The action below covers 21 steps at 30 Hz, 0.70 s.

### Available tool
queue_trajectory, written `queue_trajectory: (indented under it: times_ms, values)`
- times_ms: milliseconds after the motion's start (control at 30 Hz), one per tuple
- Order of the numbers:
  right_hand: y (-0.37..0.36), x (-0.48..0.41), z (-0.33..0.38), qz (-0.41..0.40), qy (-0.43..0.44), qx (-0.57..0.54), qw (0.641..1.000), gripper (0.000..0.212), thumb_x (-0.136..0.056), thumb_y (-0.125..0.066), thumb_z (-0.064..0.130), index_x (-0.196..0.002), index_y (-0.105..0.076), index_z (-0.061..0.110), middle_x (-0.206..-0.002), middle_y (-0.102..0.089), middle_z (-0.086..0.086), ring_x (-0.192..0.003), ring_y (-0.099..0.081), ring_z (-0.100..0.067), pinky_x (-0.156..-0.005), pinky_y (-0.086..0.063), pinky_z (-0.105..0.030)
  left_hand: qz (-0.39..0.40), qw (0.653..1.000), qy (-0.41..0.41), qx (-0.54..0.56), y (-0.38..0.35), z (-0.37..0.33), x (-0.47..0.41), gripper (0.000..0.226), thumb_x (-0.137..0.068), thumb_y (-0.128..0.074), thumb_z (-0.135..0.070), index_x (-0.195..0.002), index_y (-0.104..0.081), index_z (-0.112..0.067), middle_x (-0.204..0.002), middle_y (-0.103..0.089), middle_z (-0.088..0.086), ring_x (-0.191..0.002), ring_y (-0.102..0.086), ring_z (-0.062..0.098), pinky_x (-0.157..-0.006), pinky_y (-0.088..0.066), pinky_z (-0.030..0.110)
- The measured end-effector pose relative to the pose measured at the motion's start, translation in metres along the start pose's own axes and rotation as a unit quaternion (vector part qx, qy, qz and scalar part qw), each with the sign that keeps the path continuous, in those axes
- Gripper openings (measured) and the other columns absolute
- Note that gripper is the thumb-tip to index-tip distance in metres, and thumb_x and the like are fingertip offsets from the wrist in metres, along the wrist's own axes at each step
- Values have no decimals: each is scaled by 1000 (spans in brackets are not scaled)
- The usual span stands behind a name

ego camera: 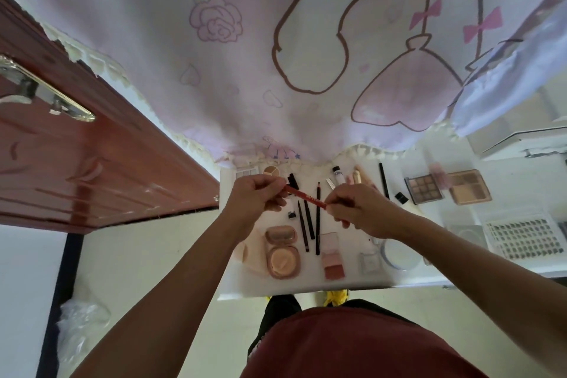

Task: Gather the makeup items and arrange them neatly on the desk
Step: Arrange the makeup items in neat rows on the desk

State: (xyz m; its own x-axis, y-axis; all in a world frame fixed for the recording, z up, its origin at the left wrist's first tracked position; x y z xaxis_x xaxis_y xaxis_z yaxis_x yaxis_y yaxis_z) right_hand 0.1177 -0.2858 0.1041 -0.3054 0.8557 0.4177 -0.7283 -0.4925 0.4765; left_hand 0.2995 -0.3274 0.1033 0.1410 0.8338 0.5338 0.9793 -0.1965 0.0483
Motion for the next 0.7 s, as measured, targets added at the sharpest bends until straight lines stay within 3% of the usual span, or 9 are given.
queue_trajectory:
  times_ms: [67,133,200,233,300,533,700]
  values:
    - [1,4,6,6,11,2,1000,8,-97,-56,17,-97,-64,18,-80,-66,-1,-63,-60,-3,-58,-47,-16,11,1000,-6,4,-1,-6,3,9,-90,-63,-3,-88,-71,-2,-72,-69,11,-61,-64,18,-55,-53,23]
    - [1,5,13,3,22,-2,1000,13,-98,-53,16,-101,-61,25,-81,-66,0,-66,-62,-12,-62,-54,-27,21,1000,-13,-2,-3,-9,8,7,-87,-65,1,-86,-71,-2,-71,-70,12,-60,-65,19,-55,-54,23]
    - [2,5,22,-15,38,29,999,14,-99,-52,22,-106,-61,30,-78,-66,0,-70,-62,-22,-77,-51,-43,31,999,-20,-16,-8,-11,13,5,-84,-67,2,-86,-71,-1,-72,-71,14,-59,-66,20,-55,-55,24]
    - [4,4,26,-31,47,63,996,14,-99,-52,26,-107,-63,31,-74,-65,3,-68,-60,-20,-84,-47,-45,34,999,-23,-21,-11,-11,15,4,-83,-69,2,-86,-71,0,-72,-71,15,-59,-66,20,-55,-55,24]
    - [7,5,35,-65,65,114,989,17,-99,-52,31,-109,-65,30,-65,-59,8,-65,-57,-12,-93,-41,-43,34,999,-28,-26,-15,-11,18,3,-82,-70,2,-85,-71,0,-72,-71,15,-58,-66,20,-54,-53,23]
    - [6,14,48,-68,107,200,972,23,-101,-45,40,-111,-63,30,-62,-47,18,-60,-46,1,-91,-44,-45,58,995,-43,-70,-22,-17,26,3,-80,-73,0,-83,-73,0,-72,-70,15,-54,-62,15,-51,-49,21]
    - [2,18,50,-53,105,240,964,31,-103,-36,42,-108,-62,25,-68,-52,11,-68,-56,-14,-94,-43,-52,67,994,-42,-81,-25,-17,27,2,-80,-73,0,-81,-74,-2,-71,-71,14,-54,-61,14,-51,-48,21]
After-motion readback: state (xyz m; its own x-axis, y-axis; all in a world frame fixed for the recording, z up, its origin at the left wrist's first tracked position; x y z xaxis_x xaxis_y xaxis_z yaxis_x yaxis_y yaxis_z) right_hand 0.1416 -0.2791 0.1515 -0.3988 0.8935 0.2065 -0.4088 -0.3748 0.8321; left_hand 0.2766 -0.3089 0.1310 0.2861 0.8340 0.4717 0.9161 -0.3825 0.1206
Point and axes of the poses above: each hand's wrist, its own x-axis away from the middle knuckle, its own y-axis out of the back of the hand, z = x × y, the point moved 10 cm from there along -x, towards the middle knuckle
